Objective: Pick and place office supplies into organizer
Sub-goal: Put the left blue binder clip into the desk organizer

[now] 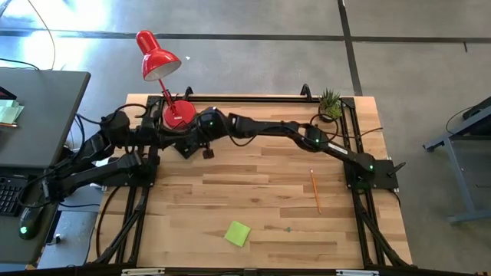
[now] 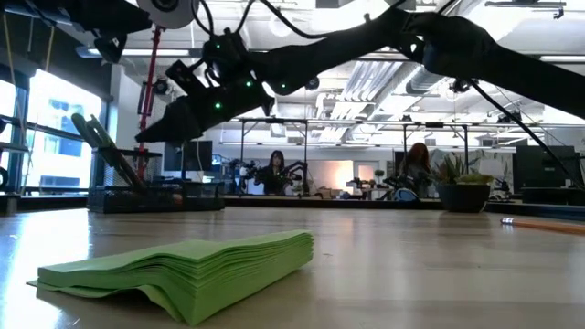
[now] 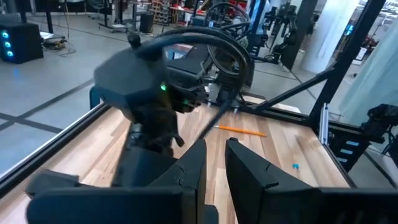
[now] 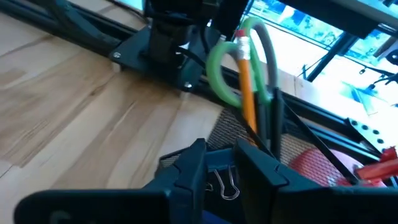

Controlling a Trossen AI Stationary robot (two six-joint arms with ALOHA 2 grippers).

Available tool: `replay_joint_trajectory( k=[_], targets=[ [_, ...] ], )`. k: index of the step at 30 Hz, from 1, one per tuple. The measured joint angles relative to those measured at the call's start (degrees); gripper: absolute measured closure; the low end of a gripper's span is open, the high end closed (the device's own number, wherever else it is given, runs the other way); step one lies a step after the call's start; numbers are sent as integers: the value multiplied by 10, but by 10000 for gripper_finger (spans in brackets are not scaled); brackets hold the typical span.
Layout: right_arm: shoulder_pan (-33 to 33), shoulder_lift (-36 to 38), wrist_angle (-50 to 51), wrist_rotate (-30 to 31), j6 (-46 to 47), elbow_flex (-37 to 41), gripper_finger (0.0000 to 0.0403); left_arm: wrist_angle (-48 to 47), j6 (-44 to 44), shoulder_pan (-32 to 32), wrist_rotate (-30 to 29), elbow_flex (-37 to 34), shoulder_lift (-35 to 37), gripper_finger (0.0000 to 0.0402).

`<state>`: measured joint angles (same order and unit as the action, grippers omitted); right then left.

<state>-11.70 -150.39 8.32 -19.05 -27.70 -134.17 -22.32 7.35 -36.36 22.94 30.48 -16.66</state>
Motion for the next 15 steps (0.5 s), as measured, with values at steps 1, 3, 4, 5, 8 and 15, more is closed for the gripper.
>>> replay_joint_trajectory(
  k=[1,3,4,5,8,15],
  targets=[
    [-2,0,-1,-1,5,0,332,0,0,0,0,0,0,357],
    [-2,0,-3,-7,8,0,329,-1,0,0,0,0,0,357],
    [-1,0,-4,-7,8,0,328,-1,0,0,0,0,0,357],
    [0,0,-5,-9,8,0,326,-1,0,0,0,0,0,357],
    [5,0,-5,-9,7,0,321,-1,0,0,0,0,0,357],
    [6,0,-5,-4,8,0,292,-1,0,0,0,0,0,357]
  ],
)
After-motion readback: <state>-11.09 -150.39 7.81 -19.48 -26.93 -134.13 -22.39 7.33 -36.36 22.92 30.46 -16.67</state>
